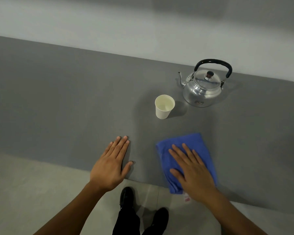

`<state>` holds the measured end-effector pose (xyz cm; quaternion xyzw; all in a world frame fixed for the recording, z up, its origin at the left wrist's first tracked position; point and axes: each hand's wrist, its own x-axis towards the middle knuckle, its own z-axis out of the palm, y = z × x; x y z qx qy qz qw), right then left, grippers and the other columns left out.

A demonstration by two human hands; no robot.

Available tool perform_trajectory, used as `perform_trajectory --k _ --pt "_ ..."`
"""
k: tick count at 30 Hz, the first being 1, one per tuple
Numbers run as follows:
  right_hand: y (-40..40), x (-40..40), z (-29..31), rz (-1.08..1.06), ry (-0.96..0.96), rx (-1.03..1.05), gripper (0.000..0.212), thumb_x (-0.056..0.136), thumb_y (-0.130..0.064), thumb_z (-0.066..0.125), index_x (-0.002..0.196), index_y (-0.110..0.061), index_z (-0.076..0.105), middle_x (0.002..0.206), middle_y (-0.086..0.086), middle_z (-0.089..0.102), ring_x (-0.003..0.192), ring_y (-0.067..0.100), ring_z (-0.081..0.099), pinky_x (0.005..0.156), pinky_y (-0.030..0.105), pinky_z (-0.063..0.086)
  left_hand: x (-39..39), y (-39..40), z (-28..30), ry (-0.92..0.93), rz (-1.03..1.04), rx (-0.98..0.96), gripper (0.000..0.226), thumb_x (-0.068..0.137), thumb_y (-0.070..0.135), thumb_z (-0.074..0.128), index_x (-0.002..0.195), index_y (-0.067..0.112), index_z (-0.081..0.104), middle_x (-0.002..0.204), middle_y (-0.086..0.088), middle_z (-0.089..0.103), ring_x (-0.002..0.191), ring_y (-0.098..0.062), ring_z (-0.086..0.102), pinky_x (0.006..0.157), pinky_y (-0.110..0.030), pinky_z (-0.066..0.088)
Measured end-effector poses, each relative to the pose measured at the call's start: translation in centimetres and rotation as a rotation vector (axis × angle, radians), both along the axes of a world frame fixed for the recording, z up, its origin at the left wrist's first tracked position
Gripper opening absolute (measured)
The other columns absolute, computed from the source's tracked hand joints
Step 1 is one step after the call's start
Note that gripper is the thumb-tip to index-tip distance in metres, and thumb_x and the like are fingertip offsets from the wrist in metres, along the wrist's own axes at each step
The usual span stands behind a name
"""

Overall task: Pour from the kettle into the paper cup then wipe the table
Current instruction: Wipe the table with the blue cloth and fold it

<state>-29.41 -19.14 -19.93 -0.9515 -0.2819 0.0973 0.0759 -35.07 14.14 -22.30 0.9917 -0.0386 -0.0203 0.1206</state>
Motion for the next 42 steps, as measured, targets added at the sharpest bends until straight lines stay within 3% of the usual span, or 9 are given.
perform_trajectory --k 8,13,18,22,27,31,35,38,42 --pt "5.3 4.9 -0.2 -0.294 -0.003 -0.043 0.072 0.1 -0.064 0.004 0.164 -0.029 0.0 0.172 -0.011 -0.003 0.158 0.022 -0.01 0.127 0.046 -0.003 0.0 0.0 -0.1 -0.001 -0.005 0.015 0.076 0.105 0.062 0.03 0.165 0.023 0.006 0.174 0.007 0.004 0.16 -0.011 -0.002 0.129 -0.032 -0.001" --pt "8.3 1.4 -0.4 -0.105 0.016 -0.026 0.068 0.104 -0.062 0.013 0.163 -0.031 0.0 0.172 -0.012 -0.005 0.158 0.024 -0.013 0.128 0.048 0.001 0.1 0.1 0.0 0.001 -0.005 0.005 0.076 0.105 0.062 0.032 0.165 0.023 0.008 0.174 0.006 0.006 0.16 -0.011 0.0 0.129 -0.03 -0.003" --pt "2.1 -1.0 -0.2 0.053 -0.007 0.048 0.061 0.105 -0.059 0.027 0.162 -0.037 0.019 0.169 -0.019 0.018 0.158 0.015 0.006 0.125 0.045 0.015 0.0 0.0 0.3 0.014 -0.003 0.003 0.076 0.105 0.061 0.033 0.165 0.023 0.007 0.174 0.008 0.004 0.16 -0.011 0.0 0.129 -0.03 -0.003" --pt "-1.3 2.4 0.0 -0.121 0.011 0.003 0.066 0.103 -0.062 0.023 0.162 -0.035 0.017 0.17 -0.015 0.018 0.158 0.014 0.0 0.126 0.045 0.011 0.0 0.0 0.3 0.016 -0.003 0.0 0.076 0.105 0.062 0.032 0.165 0.023 0.008 0.174 0.008 0.004 0.16 -0.011 -0.001 0.129 -0.031 -0.002" --pt "4.1 5.5 0.1 -0.288 -0.004 -0.024 0.065 0.104 -0.059 0.02 0.163 -0.035 0.006 0.171 -0.016 0.001 0.159 0.022 -0.007 0.127 0.047 0.001 0.0 -0.1 0.5 0.016 0.0 -0.003 0.075 0.105 0.062 0.031 0.165 0.022 0.011 0.174 0.007 0.007 0.16 -0.011 0.0 0.129 -0.031 -0.002" --pt "7.0 2.6 -0.3 -0.038 -0.003 -0.03 0.066 0.104 -0.061 0.02 0.163 -0.036 0.006 0.171 -0.016 0.004 0.159 0.023 -0.006 0.127 0.047 0.004 0.1 -0.1 0.5 0.023 0.008 -0.006 0.076 0.104 0.064 0.03 0.165 0.022 0.011 0.173 0.007 0.007 0.159 -0.009 -0.002 0.129 -0.03 -0.004" --pt "3.2 0.8 -0.5 0.11 -0.01 0.042 0.063 0.104 -0.059 0.032 0.162 -0.04 0.014 0.169 -0.023 0.011 0.159 0.017 0.002 0.126 0.044 0.009 0.0 -0.1 0.5 0.043 0.013 -0.009 0.077 0.104 0.067 0.025 0.165 0.024 0.007 0.174 0.008 0.003 0.159 -0.009 -0.005 0.13 -0.036 0.004" --pt "0.0 2.5 -0.4 -0.001 -0.005 0.041 0.064 0.103 -0.062 0.03 0.161 -0.039 0.018 0.169 -0.021 0.016 0.158 0.014 0.003 0.125 0.048 0.015 0.0 -0.1 0.4 0.046 0.021 0.001 0.077 0.104 0.068 0.023 0.165 0.025 0.006 0.173 0.009 0.002 0.159 -0.008 -0.007 0.129 -0.037 0.003" --pt "1.2 6.1 -0.3 -0.244 0.0 0.007 0.068 0.102 -0.064 0.02 0.163 -0.035 0.011 0.171 -0.014 0.011 0.159 0.019 -0.003 0.127 0.049 0.008 0.0 -0.1 0.5 0.035 0.012 0.0 0.076 0.104 0.066 0.027 0.165 0.023 0.008 0.173 0.007 0.004 0.159 -0.009 -0.004 0.13 -0.035 0.003"
